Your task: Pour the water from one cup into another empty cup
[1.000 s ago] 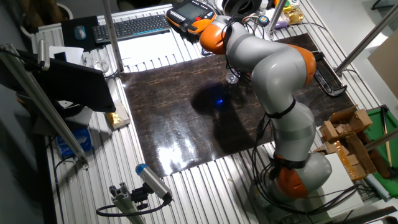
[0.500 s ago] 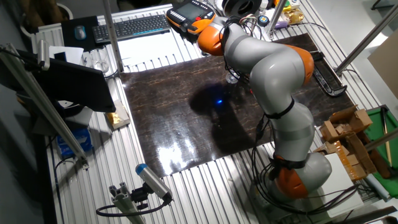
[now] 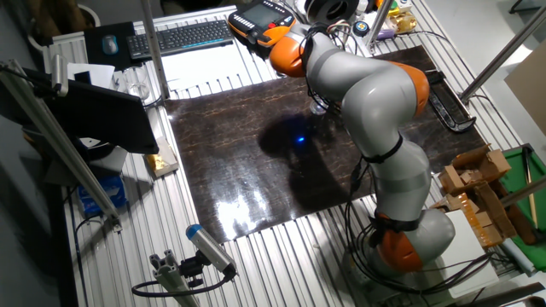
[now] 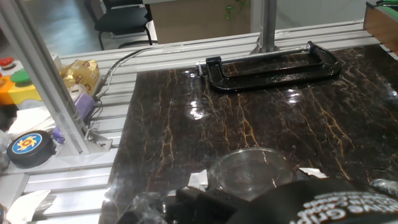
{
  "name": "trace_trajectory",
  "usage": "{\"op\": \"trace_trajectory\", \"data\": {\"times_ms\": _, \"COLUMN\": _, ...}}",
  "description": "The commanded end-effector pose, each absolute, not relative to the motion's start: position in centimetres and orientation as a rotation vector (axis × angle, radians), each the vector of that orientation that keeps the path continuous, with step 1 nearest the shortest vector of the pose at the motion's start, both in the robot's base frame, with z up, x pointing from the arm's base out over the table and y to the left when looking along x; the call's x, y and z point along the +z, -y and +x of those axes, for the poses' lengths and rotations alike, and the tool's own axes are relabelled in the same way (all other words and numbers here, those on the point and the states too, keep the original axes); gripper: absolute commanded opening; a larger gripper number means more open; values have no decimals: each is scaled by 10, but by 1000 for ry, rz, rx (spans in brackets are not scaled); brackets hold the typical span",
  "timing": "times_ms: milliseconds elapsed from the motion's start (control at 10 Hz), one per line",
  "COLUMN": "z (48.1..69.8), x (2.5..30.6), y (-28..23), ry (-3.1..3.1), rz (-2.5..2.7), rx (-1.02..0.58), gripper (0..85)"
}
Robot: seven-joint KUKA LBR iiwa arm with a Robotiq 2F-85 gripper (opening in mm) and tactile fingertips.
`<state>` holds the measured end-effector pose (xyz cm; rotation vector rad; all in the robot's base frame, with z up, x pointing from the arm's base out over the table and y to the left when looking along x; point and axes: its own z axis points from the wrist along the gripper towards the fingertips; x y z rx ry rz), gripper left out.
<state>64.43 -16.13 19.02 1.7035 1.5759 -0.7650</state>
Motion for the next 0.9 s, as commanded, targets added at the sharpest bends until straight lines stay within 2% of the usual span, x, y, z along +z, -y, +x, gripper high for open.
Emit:
{"op": "trace_trajectory", "data": {"times_ms": 0, "z": 644, "x": 190, "y": 161, "ry": -1576, "rz": 1704, "rx": -766, "gripper": 7}}
{"op": "trace_trajectory", "data": {"times_ms": 800, "z": 641, "x": 192, "y": 159, "ry": -1593, "rz": 1705, "rx": -774, "gripper": 7}}
